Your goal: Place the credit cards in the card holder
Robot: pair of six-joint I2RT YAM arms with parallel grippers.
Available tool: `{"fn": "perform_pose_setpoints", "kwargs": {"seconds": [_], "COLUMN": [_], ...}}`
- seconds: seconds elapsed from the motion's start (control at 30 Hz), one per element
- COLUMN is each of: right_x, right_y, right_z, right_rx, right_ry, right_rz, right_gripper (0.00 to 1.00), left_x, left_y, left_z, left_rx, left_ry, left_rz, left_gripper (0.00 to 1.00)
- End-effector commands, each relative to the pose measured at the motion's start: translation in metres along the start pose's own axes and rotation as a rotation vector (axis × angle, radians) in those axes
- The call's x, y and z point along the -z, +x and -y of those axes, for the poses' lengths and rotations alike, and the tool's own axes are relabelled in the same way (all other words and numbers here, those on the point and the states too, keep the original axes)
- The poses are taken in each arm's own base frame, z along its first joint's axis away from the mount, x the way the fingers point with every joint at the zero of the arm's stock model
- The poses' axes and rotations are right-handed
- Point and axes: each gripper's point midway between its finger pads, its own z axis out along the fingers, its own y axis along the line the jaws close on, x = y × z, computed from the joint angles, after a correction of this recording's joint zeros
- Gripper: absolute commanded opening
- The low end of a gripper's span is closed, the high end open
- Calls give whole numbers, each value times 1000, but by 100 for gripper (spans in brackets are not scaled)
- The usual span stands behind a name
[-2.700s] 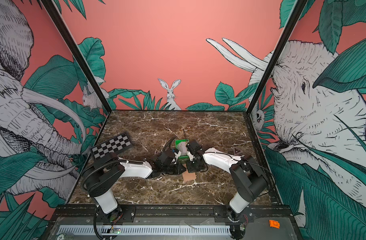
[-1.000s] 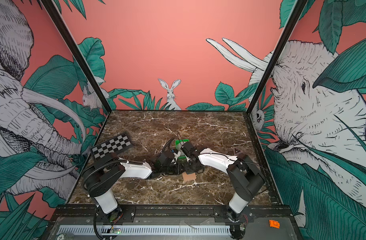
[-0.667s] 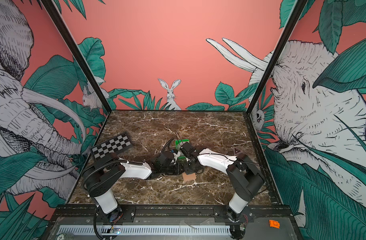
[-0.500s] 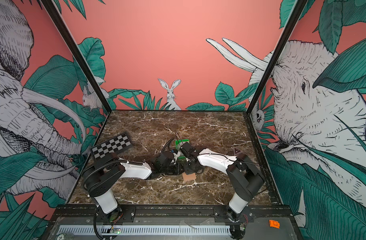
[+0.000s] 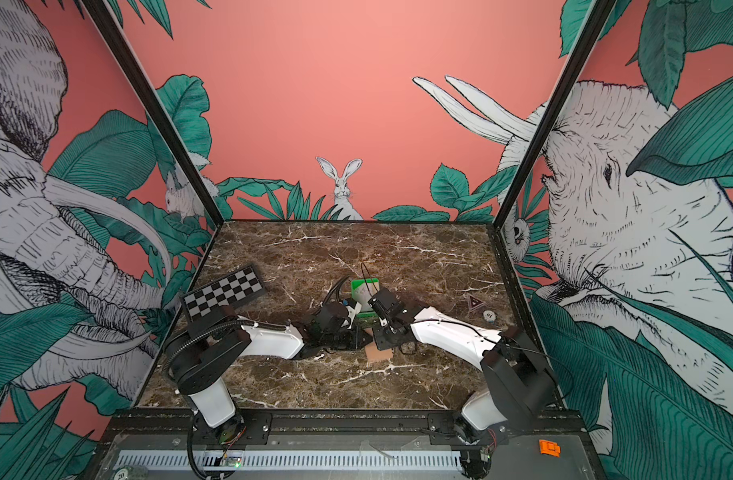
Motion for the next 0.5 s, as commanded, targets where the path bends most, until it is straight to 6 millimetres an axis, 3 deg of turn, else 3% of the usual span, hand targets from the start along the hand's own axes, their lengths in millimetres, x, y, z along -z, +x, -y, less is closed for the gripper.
{"fn": "perform_pose_setpoints", "kwargs": {"seconds": [0.0, 0.23, 0.33, 0.47], "right_x": [14, 40, 55, 73], "right_y": [-11, -20, -24, -27], "right_z": [0, 3, 7, 17], "right_rx": [-15, -28, -43, -61], "right_ry": [-7, -31, -34, -27], "right_rz": [91, 232, 311, 415], "right_gripper": [14, 24, 34, 61], "left_x": [4, 19, 37, 72], "left_y": [22, 6, -6, -25], "left_z": [-24, -5, 6, 13], "left_rx": [29, -24, -76, -127], "left_ry": [-86, -78, -109, -157], "left_rz": [-58, -21, 1, 55], "left_gripper": [16, 18, 23, 31]}}
